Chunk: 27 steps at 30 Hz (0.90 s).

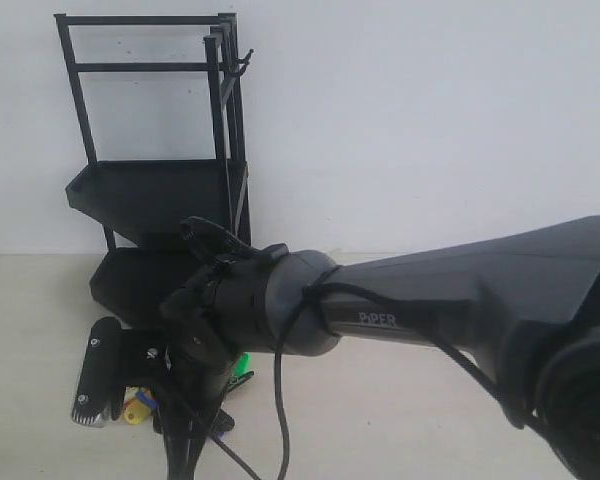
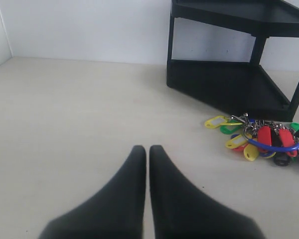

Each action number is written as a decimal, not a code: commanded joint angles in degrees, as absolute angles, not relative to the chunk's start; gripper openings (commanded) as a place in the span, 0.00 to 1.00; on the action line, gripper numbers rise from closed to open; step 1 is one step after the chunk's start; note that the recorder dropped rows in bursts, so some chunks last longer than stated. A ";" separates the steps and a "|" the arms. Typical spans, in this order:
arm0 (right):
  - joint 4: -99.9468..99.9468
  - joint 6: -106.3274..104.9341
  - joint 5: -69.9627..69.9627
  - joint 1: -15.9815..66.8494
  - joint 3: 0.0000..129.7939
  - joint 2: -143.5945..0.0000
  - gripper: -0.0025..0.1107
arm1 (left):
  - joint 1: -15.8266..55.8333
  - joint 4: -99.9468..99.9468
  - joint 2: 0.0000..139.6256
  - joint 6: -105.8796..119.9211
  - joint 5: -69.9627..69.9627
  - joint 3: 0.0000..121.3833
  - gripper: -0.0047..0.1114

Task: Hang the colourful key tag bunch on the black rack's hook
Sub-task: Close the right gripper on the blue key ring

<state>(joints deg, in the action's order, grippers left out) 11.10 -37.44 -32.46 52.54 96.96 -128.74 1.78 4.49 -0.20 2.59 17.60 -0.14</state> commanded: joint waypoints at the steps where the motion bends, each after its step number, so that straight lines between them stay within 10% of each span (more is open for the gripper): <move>1: 11.29 -36.42 -31.11 52.62 98.68 -129.23 0.39 | 1.59 4.60 0.00 2.61 16.96 0.00 0.08; 27: 11.25 -35.02 -29.35 52.39 103.17 -136.48 0.31 | 1.59 4.60 0.00 2.61 16.96 0.00 0.08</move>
